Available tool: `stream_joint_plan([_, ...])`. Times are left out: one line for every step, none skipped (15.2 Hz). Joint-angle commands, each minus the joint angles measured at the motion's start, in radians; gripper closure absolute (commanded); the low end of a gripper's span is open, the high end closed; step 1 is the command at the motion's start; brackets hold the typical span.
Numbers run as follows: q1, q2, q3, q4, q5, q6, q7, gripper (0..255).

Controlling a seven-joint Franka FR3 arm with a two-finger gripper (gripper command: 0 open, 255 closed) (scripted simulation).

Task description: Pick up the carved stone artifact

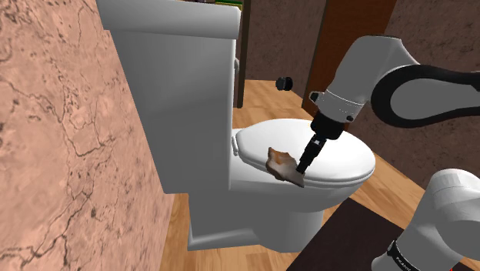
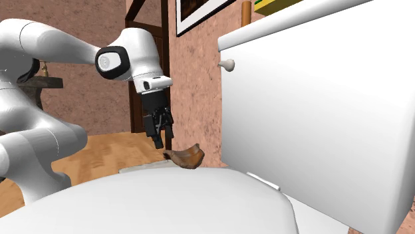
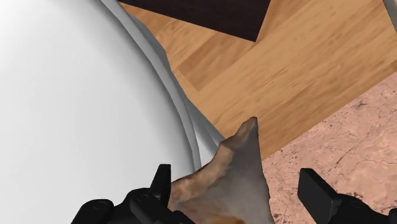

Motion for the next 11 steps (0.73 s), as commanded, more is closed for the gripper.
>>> stream_joint_plan([0.014, 0.012, 0.020, -0.029, 0.017, 0.049, 0.006, 0])
stream_joint_plan([0.015, 0.015, 0.022, -0.041, 0.020, 0.064, 0.005, 0])
stream_joint_plan([0.017, 0.018, 0.025, -0.053, 0.023, 0.078, 0.004, 0])
stream_joint_plan([0.018, 0.022, 0.027, -0.064, 0.026, 0.093, 0.003, 0])
stream_joint_plan([0.019, 0.026, 0.030, -0.075, 0.029, 0.109, 0.002, 0])
stream_joint_plan([0.021, 0.030, 0.032, -0.086, 0.032, 0.124, 0.001, 0])
stream_joint_plan([0.022, 0.035, 0.035, -0.097, 0.035, 0.140, -0.001, 0])
stream_joint_plan([0.023, 0.038, 0.036, -0.103, 0.037, 0.149, -0.001, 0])
stream_joint_plan([0.023, 0.038, 0.036, -0.103, 0.037, 0.149, -0.001, 0])
stream_joint_plan([0.023, 0.037, 0.037, -0.101, 0.037, 0.146, 0.000, 255])
stream_joint_plan([0.023, 0.038, 0.037, -0.101, 0.037, 0.146, 0.000, 255])
